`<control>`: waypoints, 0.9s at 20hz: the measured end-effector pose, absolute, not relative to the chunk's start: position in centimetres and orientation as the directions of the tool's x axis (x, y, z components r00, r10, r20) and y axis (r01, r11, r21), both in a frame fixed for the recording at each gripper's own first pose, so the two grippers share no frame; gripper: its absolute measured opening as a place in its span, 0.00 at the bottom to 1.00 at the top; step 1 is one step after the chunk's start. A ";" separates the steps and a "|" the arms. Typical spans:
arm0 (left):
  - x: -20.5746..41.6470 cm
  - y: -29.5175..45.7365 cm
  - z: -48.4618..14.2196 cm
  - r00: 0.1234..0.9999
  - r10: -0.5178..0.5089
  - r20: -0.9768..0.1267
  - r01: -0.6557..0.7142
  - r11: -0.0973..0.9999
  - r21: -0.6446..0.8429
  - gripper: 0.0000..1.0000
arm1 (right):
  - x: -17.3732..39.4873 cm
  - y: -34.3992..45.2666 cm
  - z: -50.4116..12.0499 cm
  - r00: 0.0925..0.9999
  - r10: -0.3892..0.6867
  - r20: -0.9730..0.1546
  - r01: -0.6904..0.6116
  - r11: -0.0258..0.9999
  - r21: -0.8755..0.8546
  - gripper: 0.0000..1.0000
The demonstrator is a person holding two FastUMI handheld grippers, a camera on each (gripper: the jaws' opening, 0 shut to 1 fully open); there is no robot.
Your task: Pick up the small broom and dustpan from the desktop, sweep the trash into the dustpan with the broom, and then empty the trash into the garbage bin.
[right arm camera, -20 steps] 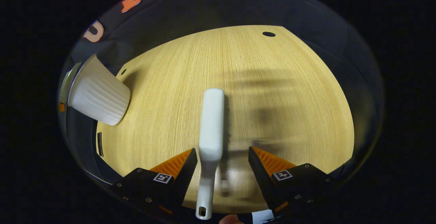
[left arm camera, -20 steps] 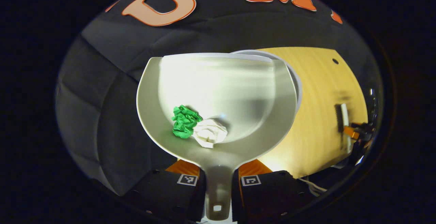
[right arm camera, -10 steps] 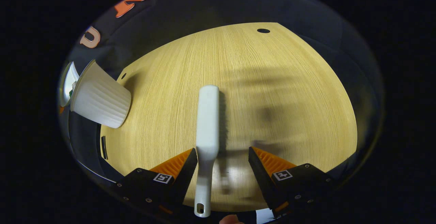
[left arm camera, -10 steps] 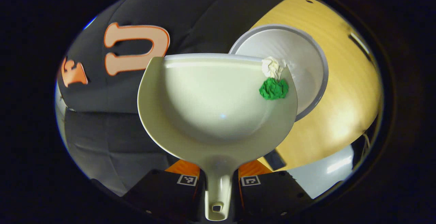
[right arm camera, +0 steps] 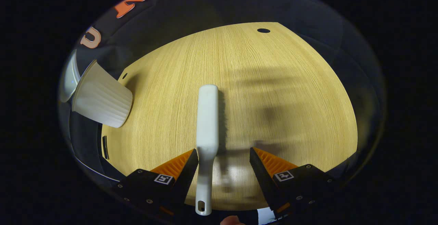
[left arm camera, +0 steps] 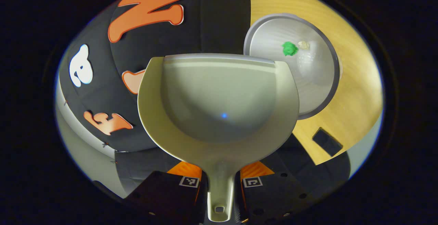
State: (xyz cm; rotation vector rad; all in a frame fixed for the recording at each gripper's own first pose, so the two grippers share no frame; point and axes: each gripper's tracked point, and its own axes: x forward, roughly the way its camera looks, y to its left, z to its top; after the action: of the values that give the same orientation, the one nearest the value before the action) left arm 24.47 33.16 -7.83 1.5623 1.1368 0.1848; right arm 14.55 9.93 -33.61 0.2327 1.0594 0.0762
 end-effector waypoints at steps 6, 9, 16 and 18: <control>22.5 27.5 -14.8 0.384 0.526 -0.759 0.290 0.711 0.640 0.32 | 14.7 9.8 -33.3 0.487 0.170 -0.857 0.033 0.977 0.213 0.92; 23.4 21.9 -17.8 0.361 0.358 -0.861 0.180 0.879 0.441 0.32 | 15.0 9.8 -32.8 0.497 0.170 -0.851 0.024 0.978 0.209 0.92; 23.4 4.0 -24.0 0.316 -0.069 -0.946 0.098 0.994 -0.040 0.32 | 15.2 9.8 -31.5 0.511 0.175 -0.842 0.039 0.973 0.226 0.92; 22.4 1.9 -24.9 0.321 -0.080 -0.944 0.107 0.993 -0.047 0.32 | 15.2 9.7 -31.3 0.513 0.174 -0.841 0.044 0.973 0.228 0.92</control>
State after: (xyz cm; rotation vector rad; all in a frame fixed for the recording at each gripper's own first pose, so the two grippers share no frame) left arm 22.39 1.88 -24.87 0.0257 1.2384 -0.1228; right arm 15.20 9.73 -31.35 0.2319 1.0321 0.0786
